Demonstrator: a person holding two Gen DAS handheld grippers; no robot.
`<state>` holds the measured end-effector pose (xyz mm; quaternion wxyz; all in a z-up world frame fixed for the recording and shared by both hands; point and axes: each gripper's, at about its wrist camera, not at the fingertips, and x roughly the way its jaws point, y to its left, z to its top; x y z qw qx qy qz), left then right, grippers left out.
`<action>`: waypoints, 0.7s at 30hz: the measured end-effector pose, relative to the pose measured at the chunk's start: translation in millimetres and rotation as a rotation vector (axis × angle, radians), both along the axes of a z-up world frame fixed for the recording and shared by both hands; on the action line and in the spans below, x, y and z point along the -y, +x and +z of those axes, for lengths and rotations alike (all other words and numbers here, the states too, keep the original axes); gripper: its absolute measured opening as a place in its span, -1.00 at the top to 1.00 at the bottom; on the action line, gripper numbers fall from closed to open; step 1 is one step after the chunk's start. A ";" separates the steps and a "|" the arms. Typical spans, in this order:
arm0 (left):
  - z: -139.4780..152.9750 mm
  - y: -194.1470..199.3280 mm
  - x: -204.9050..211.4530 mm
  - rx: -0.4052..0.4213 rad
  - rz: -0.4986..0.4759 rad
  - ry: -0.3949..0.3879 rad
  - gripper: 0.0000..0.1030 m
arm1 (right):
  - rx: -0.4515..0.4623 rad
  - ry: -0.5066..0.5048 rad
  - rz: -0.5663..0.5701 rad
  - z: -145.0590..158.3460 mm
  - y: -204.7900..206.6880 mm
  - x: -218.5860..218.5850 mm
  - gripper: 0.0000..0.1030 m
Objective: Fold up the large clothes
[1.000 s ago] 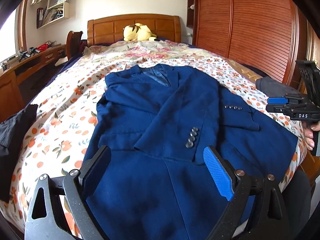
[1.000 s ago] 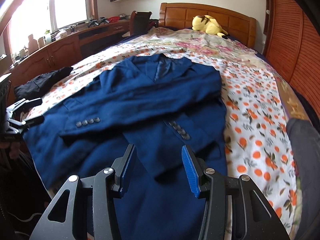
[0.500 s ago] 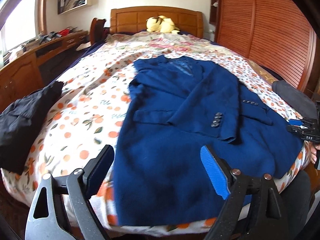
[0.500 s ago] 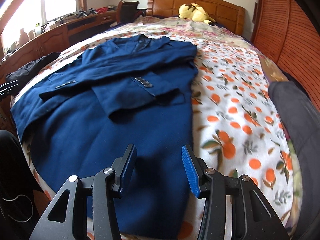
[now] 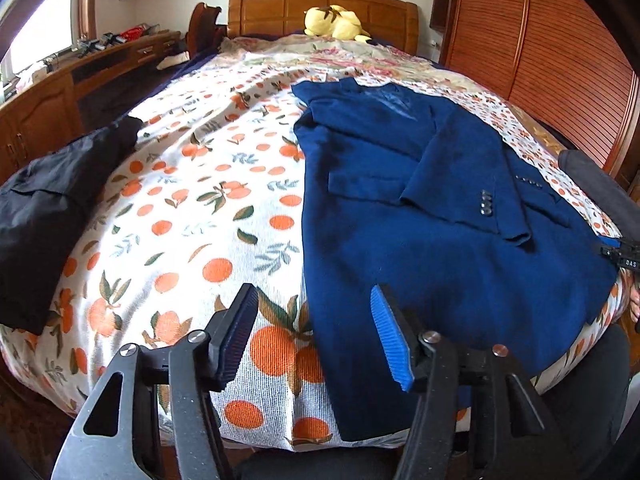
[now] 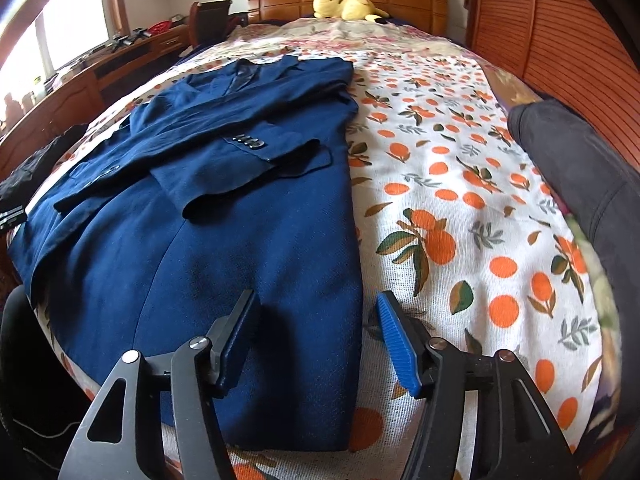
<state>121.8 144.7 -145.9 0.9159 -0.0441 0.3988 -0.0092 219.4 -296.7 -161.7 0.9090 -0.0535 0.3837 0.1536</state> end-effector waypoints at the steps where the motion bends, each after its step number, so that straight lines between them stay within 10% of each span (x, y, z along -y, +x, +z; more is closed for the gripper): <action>1: -1.7 -0.2 -0.2 -0.003 -0.005 -0.008 -0.11 | -0.002 0.002 -0.003 -1.4 0.9 -0.1 -0.24; 21: -7.7 -31.3 7.0 0.023 -0.040 -0.016 0.13 | 0.043 0.016 -0.012 -13.8 -3.6 2.8 -0.31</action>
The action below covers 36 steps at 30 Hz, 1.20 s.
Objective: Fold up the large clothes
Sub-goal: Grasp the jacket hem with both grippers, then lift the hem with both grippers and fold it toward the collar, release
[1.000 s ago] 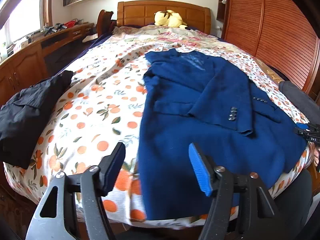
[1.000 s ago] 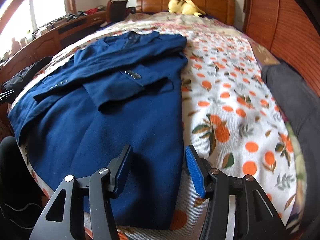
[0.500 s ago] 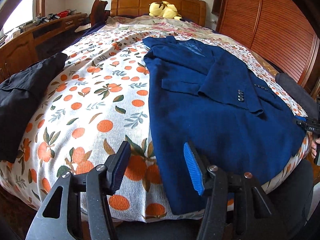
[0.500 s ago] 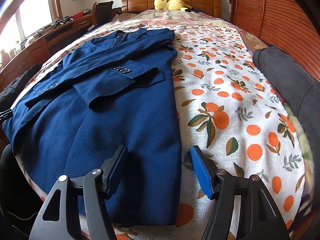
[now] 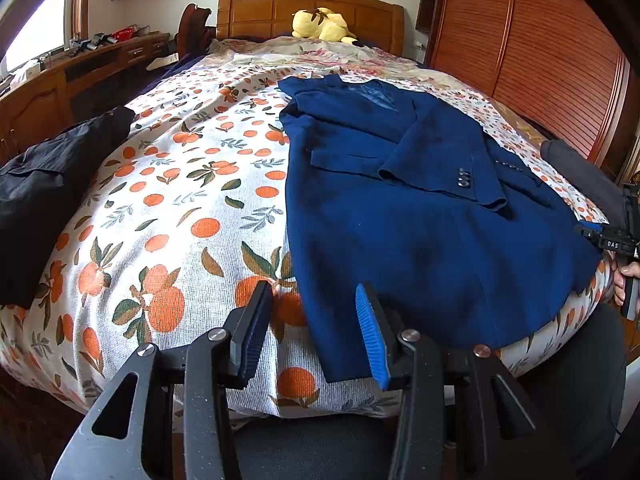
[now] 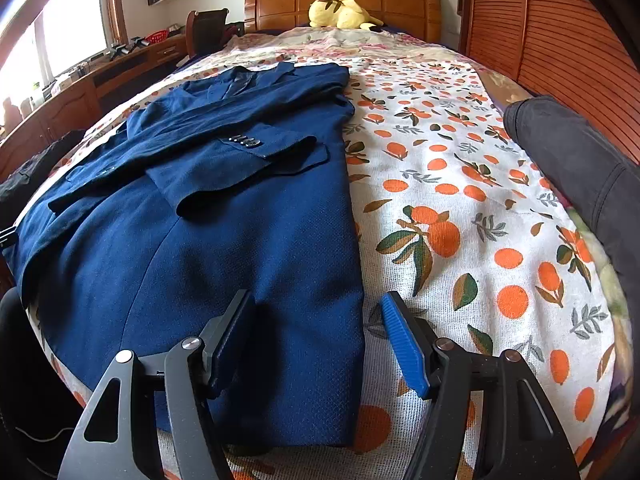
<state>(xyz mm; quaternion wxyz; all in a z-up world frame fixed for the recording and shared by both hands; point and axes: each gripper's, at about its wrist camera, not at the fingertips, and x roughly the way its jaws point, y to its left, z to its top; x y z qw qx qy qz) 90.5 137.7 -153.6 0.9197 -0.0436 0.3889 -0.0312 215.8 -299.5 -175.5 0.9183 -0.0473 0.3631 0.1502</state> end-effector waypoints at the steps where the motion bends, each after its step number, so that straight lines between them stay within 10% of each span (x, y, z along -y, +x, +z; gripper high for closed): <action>1: 0.1 -0.6 0.8 -0.001 -0.002 -0.001 0.13 | 0.001 0.002 -0.001 -0.2 -0.6 0.0 -0.31; 18: -4.7 -9.8 9.4 -0.009 -0.042 -0.016 0.34 | 0.000 0.001 -0.008 -0.2 1.1 -2.3 -0.34; 20: -1.1 -11.1 11.8 0.011 -0.041 0.000 0.74 | -0.017 -0.006 -0.010 2.1 2.7 -3.6 -0.33; 26: 21.2 -10.0 16.5 0.051 -0.054 -0.001 0.91 | -0.058 0.005 0.084 16.0 6.7 -9.5 0.84; 36: 133.3 -10.7 35.6 0.270 -0.086 0.028 0.92 | 0.084 0.203 0.131 97.6 -7.1 1.9 0.91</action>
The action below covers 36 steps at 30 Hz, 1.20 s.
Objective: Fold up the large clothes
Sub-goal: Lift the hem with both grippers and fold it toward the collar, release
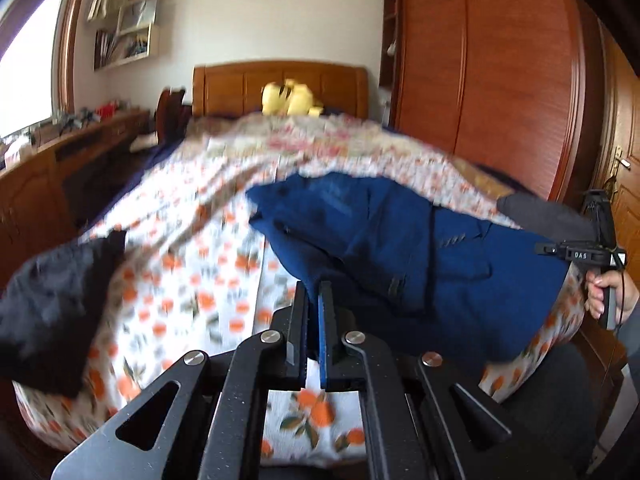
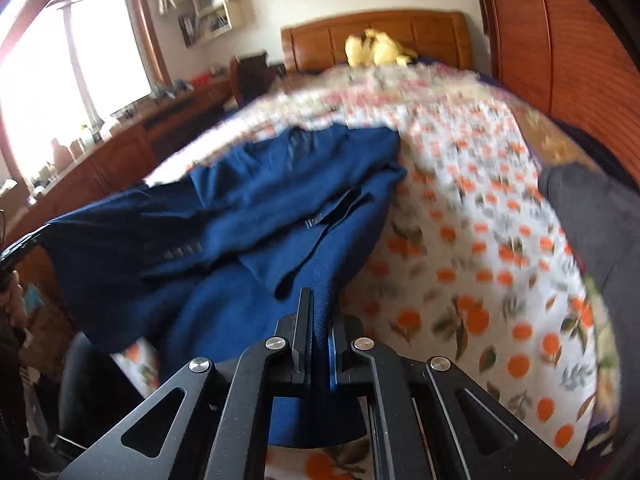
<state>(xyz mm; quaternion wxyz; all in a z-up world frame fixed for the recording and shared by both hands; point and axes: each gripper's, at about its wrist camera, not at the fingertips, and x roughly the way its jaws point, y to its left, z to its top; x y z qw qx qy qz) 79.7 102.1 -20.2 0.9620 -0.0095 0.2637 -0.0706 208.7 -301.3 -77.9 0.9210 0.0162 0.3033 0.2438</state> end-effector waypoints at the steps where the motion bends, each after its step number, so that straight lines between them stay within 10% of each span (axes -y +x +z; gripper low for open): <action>1: 12.7 -0.2 3.1 0.022 -0.004 0.004 0.92 | 0.022 0.011 0.004 11.8 -4.2 -0.3 0.91; 17: 164.8 -88.5 -3.3 0.347 0.039 0.003 0.92 | 0.403 0.008 0.064 168.7 -169.0 33.2 0.91; 36: 27.1 65.0 -32.9 0.079 0.161 -0.026 0.92 | 0.157 -0.041 -0.062 44.7 41.7 1.2 0.91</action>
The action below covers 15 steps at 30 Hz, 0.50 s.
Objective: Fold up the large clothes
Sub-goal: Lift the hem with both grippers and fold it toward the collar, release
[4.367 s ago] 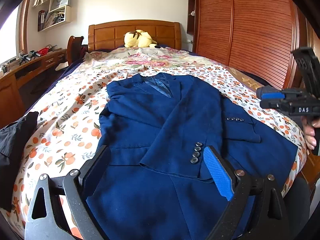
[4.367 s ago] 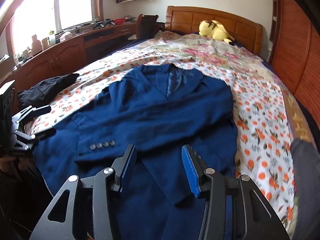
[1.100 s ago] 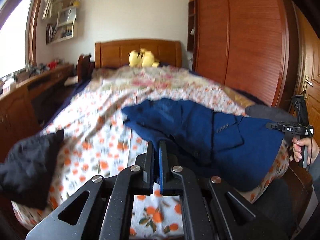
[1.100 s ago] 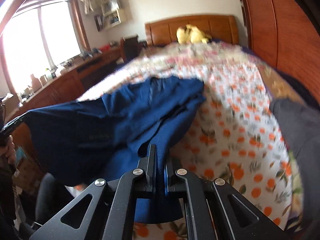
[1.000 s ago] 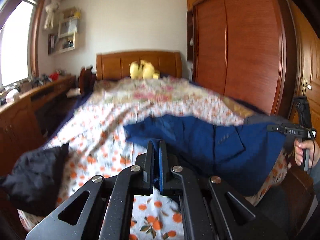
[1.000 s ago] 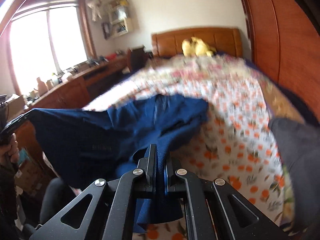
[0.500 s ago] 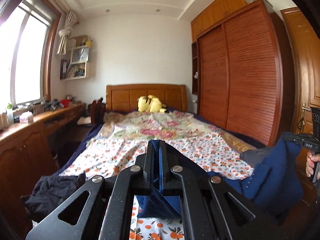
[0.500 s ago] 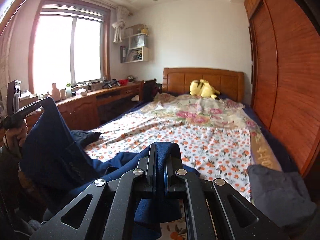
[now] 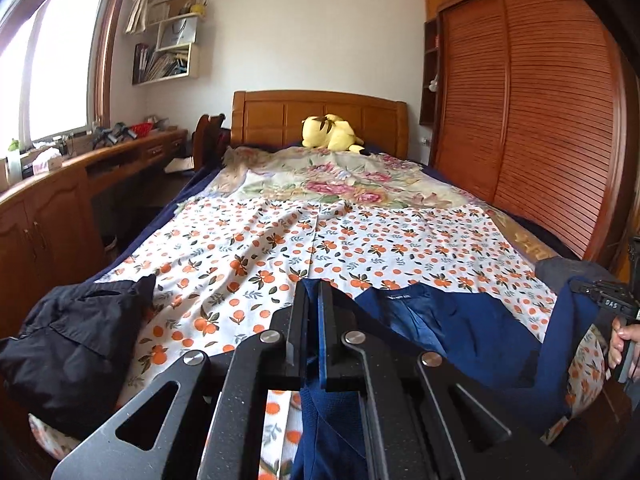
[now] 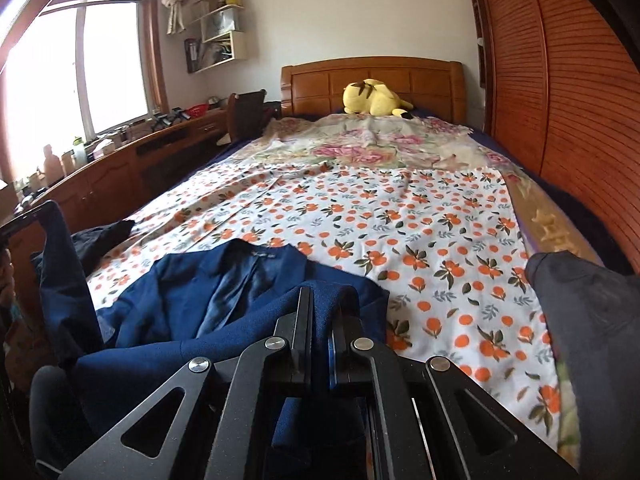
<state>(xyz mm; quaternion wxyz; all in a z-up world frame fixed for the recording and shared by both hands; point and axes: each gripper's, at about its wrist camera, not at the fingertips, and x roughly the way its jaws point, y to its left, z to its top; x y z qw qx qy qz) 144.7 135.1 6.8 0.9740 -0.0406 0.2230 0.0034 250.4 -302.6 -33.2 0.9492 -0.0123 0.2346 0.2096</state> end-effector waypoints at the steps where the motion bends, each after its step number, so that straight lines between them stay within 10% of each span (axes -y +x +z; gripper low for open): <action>1: -1.9 7.1 -1.1 0.000 0.004 -0.005 0.92 | 0.002 -0.009 -0.008 0.1 7.7 -9.3 0.91; 15: -24.3 85.4 5.1 -0.024 -0.033 -0.002 0.92 | -0.010 -0.198 -0.157 -28.0 121.6 -94.2 0.91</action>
